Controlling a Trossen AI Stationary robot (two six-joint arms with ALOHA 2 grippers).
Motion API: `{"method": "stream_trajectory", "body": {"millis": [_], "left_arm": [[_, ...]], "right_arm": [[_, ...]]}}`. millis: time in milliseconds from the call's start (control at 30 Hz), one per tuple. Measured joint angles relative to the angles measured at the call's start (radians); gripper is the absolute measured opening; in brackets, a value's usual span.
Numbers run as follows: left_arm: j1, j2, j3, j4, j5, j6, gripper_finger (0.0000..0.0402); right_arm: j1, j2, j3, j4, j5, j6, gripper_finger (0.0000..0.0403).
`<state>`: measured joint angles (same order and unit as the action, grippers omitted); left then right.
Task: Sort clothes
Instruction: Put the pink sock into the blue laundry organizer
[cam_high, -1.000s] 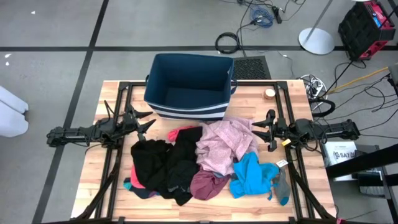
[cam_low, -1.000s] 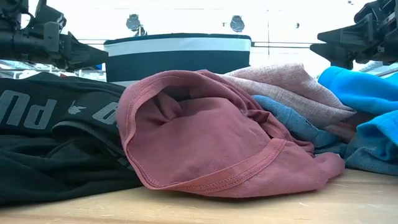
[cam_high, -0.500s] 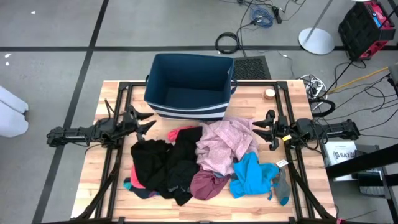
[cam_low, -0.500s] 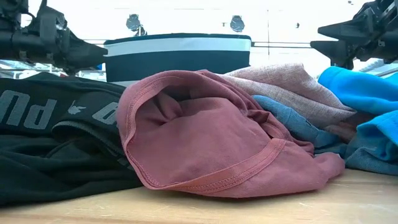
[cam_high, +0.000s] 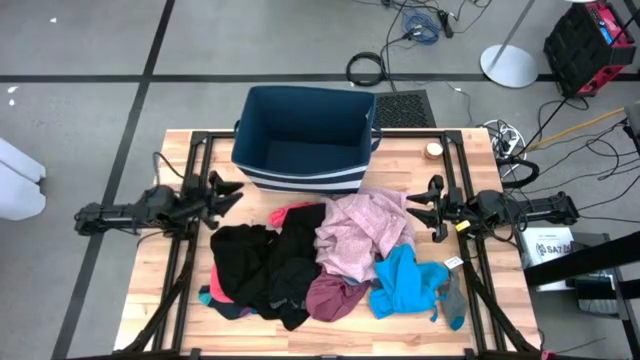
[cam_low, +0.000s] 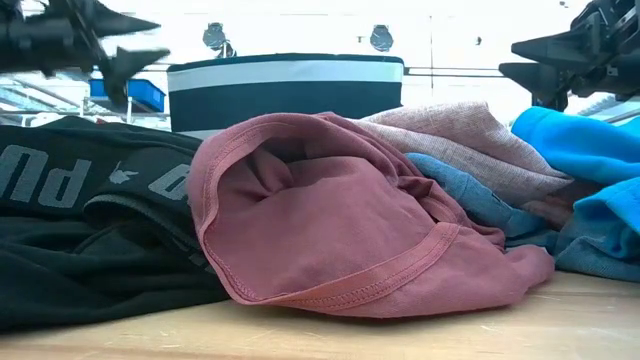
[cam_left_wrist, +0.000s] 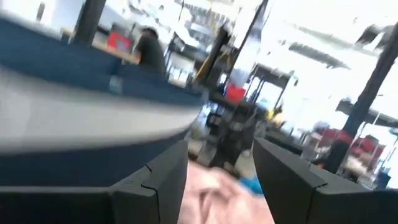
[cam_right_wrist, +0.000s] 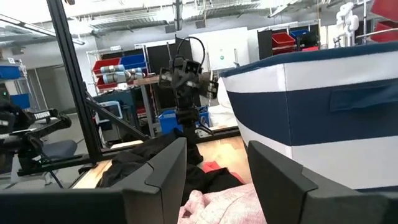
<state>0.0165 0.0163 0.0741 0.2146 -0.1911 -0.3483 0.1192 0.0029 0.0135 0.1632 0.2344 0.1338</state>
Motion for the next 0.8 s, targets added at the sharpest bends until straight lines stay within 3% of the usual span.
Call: {"method": "stream_trajectory", "body": {"millis": [200, 467, 800], "left_arm": [[-0.008, 0.113, 0.124, -0.007, -0.041, 0.100, 0.0191], [-0.007, 0.394, 0.336, -0.010, -0.072, 0.230, 0.0191], [-0.008, 0.692, 0.616, -0.067, -0.019, 0.313, 0.0191]], "right_arm": [[0.000, 0.000, 0.010, 0.068, -0.005, -0.041, 0.0160], [0.000, 0.017, 0.147, 0.052, -0.005, -0.139, 0.0160], [0.000, 0.179, 0.359, -0.047, -0.001, -0.206, 0.0160]]}}
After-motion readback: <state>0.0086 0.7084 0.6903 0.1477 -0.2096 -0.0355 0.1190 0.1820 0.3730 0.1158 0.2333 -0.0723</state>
